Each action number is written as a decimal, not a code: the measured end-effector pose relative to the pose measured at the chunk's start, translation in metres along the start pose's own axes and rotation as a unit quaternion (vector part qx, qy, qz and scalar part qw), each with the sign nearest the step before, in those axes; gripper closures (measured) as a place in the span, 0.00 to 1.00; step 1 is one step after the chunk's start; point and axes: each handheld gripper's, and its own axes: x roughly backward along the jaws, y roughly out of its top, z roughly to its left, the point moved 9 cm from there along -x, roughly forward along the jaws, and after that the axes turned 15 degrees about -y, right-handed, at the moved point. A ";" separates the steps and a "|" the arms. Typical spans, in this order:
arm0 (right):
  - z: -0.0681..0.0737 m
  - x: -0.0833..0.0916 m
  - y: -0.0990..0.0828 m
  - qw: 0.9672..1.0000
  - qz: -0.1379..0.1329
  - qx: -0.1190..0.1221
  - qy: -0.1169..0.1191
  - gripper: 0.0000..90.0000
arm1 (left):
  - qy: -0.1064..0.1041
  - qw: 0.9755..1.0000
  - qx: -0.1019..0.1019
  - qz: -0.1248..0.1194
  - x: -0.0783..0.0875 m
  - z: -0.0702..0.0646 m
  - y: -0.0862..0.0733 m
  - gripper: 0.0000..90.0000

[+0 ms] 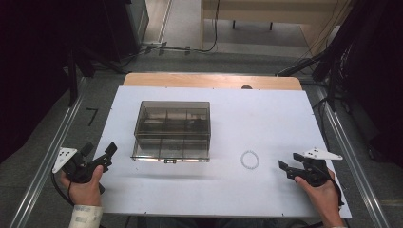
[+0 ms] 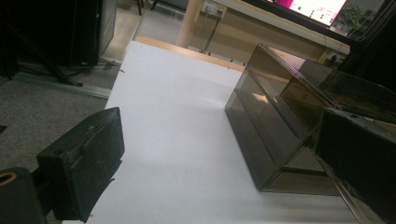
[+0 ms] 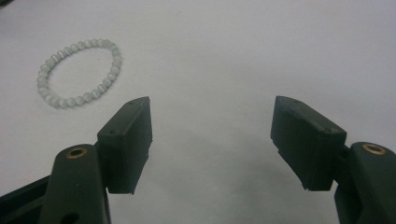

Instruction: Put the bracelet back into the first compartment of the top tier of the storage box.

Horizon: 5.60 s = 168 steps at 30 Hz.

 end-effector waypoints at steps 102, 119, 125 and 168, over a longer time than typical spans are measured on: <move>0.075 -0.031 0.021 0.997 0.020 0.070 0.010 0.93 | -0.007 1.000 0.004 0.005 -0.002 -0.001 -0.002 0.03; 0.074 -0.022 0.030 0.998 -0.001 0.058 0.025 0.94 | -0.007 1.000 0.005 0.002 0.000 0.000 -0.001 0.03; 0.079 -0.011 0.037 0.998 -0.013 0.056 0.040 0.94 | -0.007 1.000 0.004 0.002 0.000 0.000 0.000 0.03; 0.144 0.047 0.108 0.986 -0.062 0.097 0.122 0.94 | -0.006 1.000 0.005 -0.001 0.001 0.001 0.001 0.03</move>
